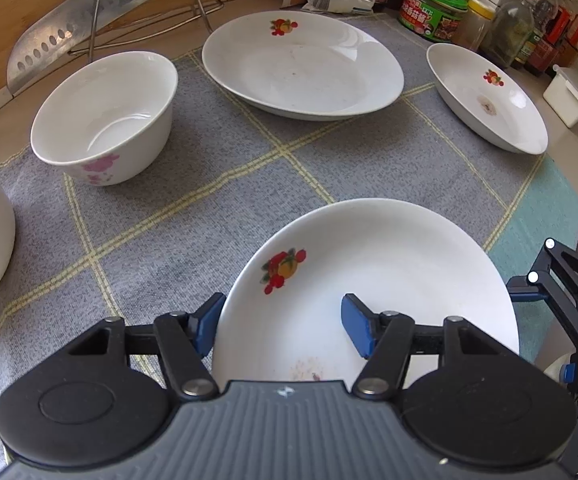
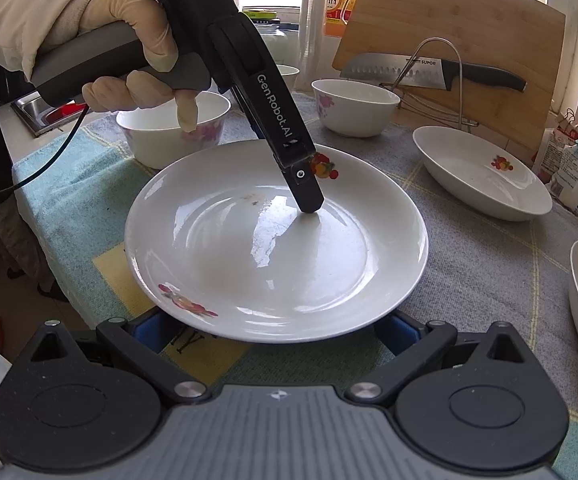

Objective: Organize plates and bowls
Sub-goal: 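Lift the flower plate with the left gripper and carry it toward the stained plate, then lower the flower plate onto the stained plate with the left gripper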

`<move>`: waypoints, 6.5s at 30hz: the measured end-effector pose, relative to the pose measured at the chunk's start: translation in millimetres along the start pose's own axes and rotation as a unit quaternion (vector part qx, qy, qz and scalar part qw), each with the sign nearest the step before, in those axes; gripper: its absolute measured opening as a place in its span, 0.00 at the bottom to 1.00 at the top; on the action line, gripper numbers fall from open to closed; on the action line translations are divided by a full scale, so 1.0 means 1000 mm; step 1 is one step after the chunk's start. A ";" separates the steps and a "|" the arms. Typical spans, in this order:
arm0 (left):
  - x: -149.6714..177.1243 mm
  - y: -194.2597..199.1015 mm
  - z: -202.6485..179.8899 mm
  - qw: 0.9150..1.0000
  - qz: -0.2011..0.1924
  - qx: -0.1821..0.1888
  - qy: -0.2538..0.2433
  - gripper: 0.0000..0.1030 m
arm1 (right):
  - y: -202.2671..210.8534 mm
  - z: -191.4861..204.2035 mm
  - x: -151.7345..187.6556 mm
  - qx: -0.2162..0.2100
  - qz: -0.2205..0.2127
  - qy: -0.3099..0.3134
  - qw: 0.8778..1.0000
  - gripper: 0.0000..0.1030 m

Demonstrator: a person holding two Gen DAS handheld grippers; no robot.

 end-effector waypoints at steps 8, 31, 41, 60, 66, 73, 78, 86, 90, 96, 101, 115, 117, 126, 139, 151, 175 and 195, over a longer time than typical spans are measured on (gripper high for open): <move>-0.002 -0.001 0.000 1.000 0.015 0.010 -0.016 0.59 | -0.001 -0.001 -0.002 -0.004 0.009 -0.001 1.000 1.00; -0.005 0.003 -0.003 0.999 0.016 0.012 -0.027 0.59 | 0.005 -0.011 -0.009 -0.019 0.022 -0.005 1.000 1.00; -0.008 0.001 -0.001 0.999 0.033 0.035 -0.022 0.56 | 0.004 -0.015 -0.004 -0.023 0.024 0.026 0.999 1.00; -0.015 0.004 0.001 0.998 0.033 0.047 -0.014 0.56 | 0.006 -0.019 -0.006 -0.034 0.023 0.023 0.999 1.00; -0.024 0.010 -0.004 0.998 0.026 0.047 -0.012 0.56 | 0.009 -0.026 -0.008 -0.038 0.023 0.025 0.999 1.00; -0.036 0.012 -0.010 0.999 0.020 0.044 -0.002 0.56 | 0.014 -0.041 -0.012 -0.047 0.022 0.030 0.998 1.00; -0.047 0.012 -0.017 0.999 0.014 0.043 0.004 0.56 | 0.019 -0.054 -0.015 -0.050 0.020 0.039 0.998 1.00; -0.068 0.011 -0.029 0.999 0.006 0.037 0.007 0.56 | 0.028 -0.080 -0.019 -0.055 0.019 0.054 0.997 1.00; -0.079 0.010 -0.036 0.999 0.000 0.035 0.007 0.56 | 0.034 -0.096 -0.019 -0.058 0.016 0.055 0.997 1.00; -0.098 0.007 -0.053 0.999 -0.004 0.033 0.000 0.56 | 0.043 -0.117 -0.017 -0.053 0.011 0.054 0.997 1.00; -0.115 0.001 -0.068 0.999 -0.003 0.038 -0.013 0.56 | 0.049 -0.137 -0.011 -0.045 0.010 0.047 0.998 1.00; -0.157 -0.027 -0.113 0.998 0.005 0.052 -0.045 0.56 | 0.070 -0.187 0.008 -0.018 0.011 0.026 0.999 1.00; -0.162 -0.032 -0.119 0.997 0.007 0.054 -0.051 0.56 | 0.074 -0.195 0.011 -0.013 0.011 0.023 1.000 1.00; -0.187 -0.054 -0.151 0.994 0.018 0.068 -0.084 0.56 | 0.089 -0.218 0.027 0.015 0.014 -0.002 1.000 1.00; -0.207 -0.081 -0.182 0.988 0.031 0.093 -0.121 0.56 | 0.103 -0.237 0.047 0.050 0.025 -0.034 0.998 1.00; -0.213 -0.096 -0.191 0.985 0.040 0.106 -0.132 0.56 | 0.104 -0.245 0.054 0.061 0.035 -0.049 0.996 1.00; -0.218 -0.113 -0.195 0.984 0.055 0.108 -0.131 0.56 | 0.100 -0.249 0.057 0.063 0.046 -0.059 0.995 1.00; -0.220 -0.119 -0.202 0.982 0.061 0.101 -0.146 0.58 | 0.104 -0.251 0.058 0.065 0.049 -0.064 0.995 1.00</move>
Point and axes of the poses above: each gripper's, at about its wrist camera, not at the fingertips, and y roughly against the way its jaws point, z to its left, x to its underside, the point moved 4 cm from there along -y, roughly the way its jaws point, and after that the axes turned 2 degrees about -z, right-handed, at the moved point
